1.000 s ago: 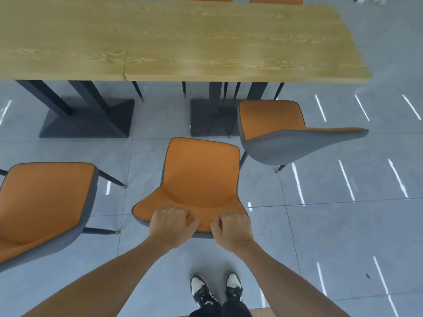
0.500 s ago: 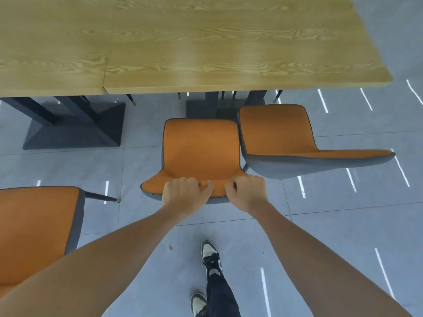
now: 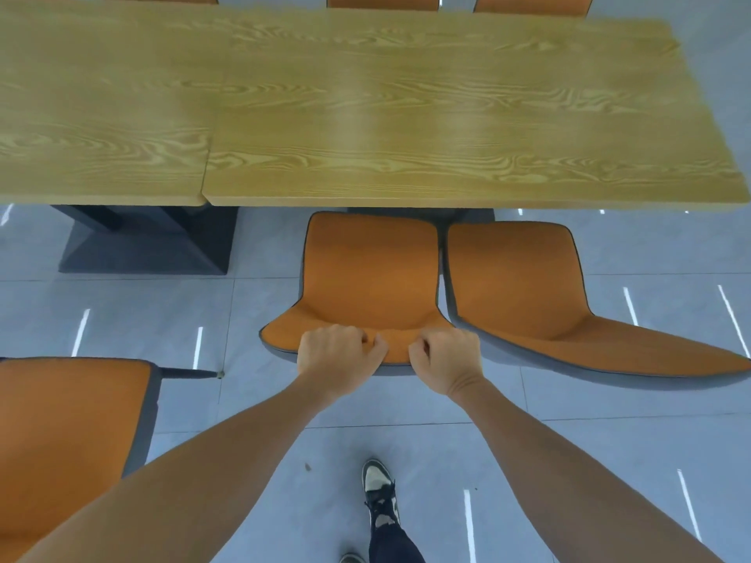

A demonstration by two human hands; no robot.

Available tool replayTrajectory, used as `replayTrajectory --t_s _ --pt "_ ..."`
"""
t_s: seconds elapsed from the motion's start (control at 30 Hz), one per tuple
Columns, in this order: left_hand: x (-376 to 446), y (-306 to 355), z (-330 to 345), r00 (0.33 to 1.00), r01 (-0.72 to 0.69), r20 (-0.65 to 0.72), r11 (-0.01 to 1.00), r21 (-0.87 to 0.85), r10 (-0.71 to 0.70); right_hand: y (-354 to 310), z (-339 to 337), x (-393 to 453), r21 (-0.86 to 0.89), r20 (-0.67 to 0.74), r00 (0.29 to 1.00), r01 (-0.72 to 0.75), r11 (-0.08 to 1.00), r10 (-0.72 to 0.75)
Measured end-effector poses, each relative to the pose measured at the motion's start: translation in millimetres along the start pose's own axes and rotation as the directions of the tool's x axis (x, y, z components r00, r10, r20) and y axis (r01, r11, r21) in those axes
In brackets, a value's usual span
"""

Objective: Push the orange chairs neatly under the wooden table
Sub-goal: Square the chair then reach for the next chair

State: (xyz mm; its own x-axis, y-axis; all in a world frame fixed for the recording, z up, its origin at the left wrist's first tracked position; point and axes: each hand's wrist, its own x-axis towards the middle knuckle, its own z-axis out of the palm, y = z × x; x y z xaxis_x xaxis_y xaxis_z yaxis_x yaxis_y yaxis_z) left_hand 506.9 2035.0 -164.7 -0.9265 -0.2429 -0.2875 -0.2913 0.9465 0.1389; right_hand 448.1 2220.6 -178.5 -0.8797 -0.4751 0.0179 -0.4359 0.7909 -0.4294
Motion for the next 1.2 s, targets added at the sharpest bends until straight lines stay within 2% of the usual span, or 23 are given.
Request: replayTrajectory --t_s 0.2,0.4,0.57,0.67,0.73,0.8,0.83,0.93,1.07,1.2 --pt "-3.4 1.9 -6.3 0.998 -0.036 0.052 0.997 -0.062 0.039 3.9 -1.9 3.1 -0.069 0.073 0.997 -0.007 0.998 0.012" --pt "-31.7 -35.4 -18.0 0.981 -0.141 0.096 0.964 -0.226 0.167 -14.3 -8.9 8.0 -0.168 0.232 0.950 -0.175 0.970 0.211" --pt "-82.2 -81.7 -38.6 0.968 -0.171 0.140 0.953 -0.249 0.210 -90.7 -6.6 5.0 -0.208 0.377 0.894 -0.171 0.963 0.240" --pt "-130.6 -126.0 -54.9 0.973 -0.141 0.147 0.963 -0.228 0.177 -144.6 -7.1 -12.1 -0.382 0.414 0.851 -0.162 0.910 0.325" --pt "-169.5 -165.9 -67.9 0.979 -0.123 0.138 0.971 -0.205 0.153 -178.1 -9.4 -27.6 -0.418 0.459 0.806 -0.175 0.891 0.374" --pt "-211.6 -210.4 -83.8 0.987 -0.107 0.102 0.976 -0.189 0.127 -223.3 -11.2 -47.2 -0.346 0.532 0.773 -0.176 0.922 0.347" --pt "-237.0 -236.2 -91.7 0.990 -0.098 0.079 0.980 -0.174 0.113 -252.2 -9.2 -59.8 -0.306 0.539 0.778 -0.176 0.935 0.323" --pt "-300.9 -308.4 -110.5 0.996 -0.081 0.024 0.986 -0.144 0.086 -338.9 0.3 -92.2 -0.284 0.472 0.845 -0.125 0.951 0.252" --pt "-356.5 -389.5 -127.1 0.999 0.021 -0.031 0.982 -0.188 -0.027 -439.2 27.8 -114.3 -0.270 0.488 0.866 0.031 0.962 0.109" --pt "-391.2 -463.3 -123.4 0.989 0.094 -0.095 0.971 -0.219 -0.118 -522.3 68.7 -129.8 -0.265 0.374 0.924 0.188 0.946 -0.079"
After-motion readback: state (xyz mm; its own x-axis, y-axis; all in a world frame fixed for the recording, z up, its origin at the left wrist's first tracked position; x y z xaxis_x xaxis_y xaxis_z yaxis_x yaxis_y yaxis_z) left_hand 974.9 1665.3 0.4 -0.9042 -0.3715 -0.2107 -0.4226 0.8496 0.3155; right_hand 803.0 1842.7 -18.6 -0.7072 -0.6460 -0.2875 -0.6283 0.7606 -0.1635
